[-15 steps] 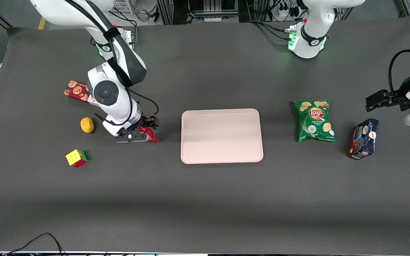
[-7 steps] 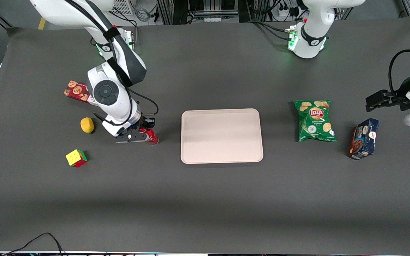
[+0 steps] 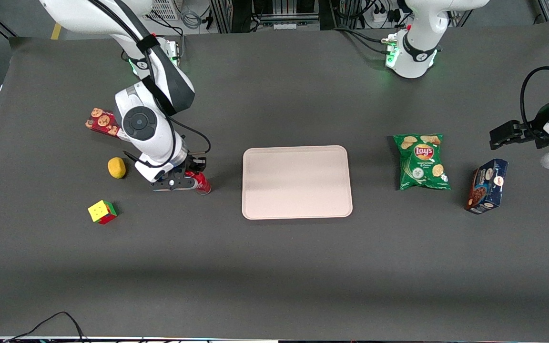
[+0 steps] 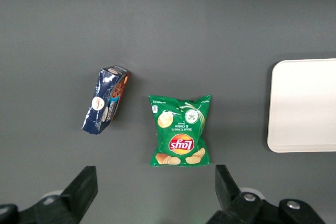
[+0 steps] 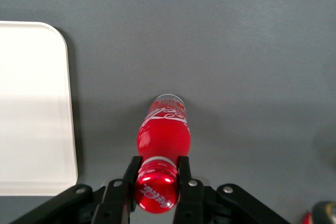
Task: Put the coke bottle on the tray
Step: 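Close the right gripper around the bottle's middle, then lift the bottle and carry it over the white tray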
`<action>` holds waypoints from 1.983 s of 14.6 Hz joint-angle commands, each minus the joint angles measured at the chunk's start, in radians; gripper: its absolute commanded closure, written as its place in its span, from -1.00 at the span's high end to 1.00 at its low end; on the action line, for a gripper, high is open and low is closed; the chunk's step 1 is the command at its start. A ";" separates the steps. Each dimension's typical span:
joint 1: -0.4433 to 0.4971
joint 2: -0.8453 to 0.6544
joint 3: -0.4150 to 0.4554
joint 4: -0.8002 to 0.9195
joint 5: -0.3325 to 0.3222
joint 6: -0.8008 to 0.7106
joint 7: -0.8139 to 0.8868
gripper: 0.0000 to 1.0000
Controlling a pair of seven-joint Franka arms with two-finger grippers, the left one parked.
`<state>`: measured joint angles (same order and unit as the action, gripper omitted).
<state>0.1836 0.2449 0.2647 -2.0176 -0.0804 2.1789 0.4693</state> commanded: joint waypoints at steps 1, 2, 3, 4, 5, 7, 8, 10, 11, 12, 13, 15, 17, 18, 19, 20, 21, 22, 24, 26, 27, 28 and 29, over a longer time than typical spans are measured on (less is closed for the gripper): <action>-0.003 -0.079 0.007 0.103 0.001 -0.186 0.018 -1.00; -0.001 -0.087 0.007 0.143 0.001 -0.242 0.020 -1.00; -0.001 -0.093 0.011 0.181 0.011 -0.287 0.023 -1.00; -0.001 -0.099 0.019 0.218 0.031 -0.324 0.023 -1.00; -0.001 -0.102 0.021 0.259 0.051 -0.358 0.025 -1.00; 0.000 -0.099 0.022 0.339 0.059 -0.419 0.026 -1.00; 0.000 -0.096 0.028 0.376 0.067 -0.441 0.035 -1.00; 0.000 -0.081 0.053 0.443 0.085 -0.470 0.070 -1.00; 0.002 -0.069 0.065 0.477 0.085 -0.479 0.098 -1.00; 0.014 -0.043 0.080 0.515 0.085 -0.485 0.130 -1.00; 0.031 -0.012 0.083 0.560 0.085 -0.501 0.162 -1.00; 0.071 0.055 0.085 0.646 0.082 -0.511 0.233 -1.00; 0.118 0.132 0.085 0.719 0.070 -0.508 0.297 -1.00; 0.138 0.180 0.085 0.771 0.067 -0.508 0.327 -1.00; 0.155 0.233 0.085 0.825 0.059 -0.504 0.345 -1.00; 0.180 0.284 0.085 0.870 0.027 -0.495 0.368 -1.00; 0.197 0.330 0.085 0.899 -0.008 -0.476 0.393 -1.00; 0.209 0.362 0.085 0.899 -0.028 -0.446 0.411 -1.00; 0.223 0.425 0.087 0.896 -0.064 -0.404 0.422 -1.00; 0.224 0.474 0.087 0.892 -0.067 -0.367 0.437 -1.00; 0.224 0.488 0.087 0.883 -0.067 -0.351 0.437 -1.00; 0.224 0.500 0.085 0.875 -0.065 -0.337 0.437 -1.00; 0.224 0.513 0.085 0.869 -0.064 -0.331 0.437 -1.00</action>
<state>0.3973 0.7179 0.3477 -1.1902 -0.1232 1.8447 0.8708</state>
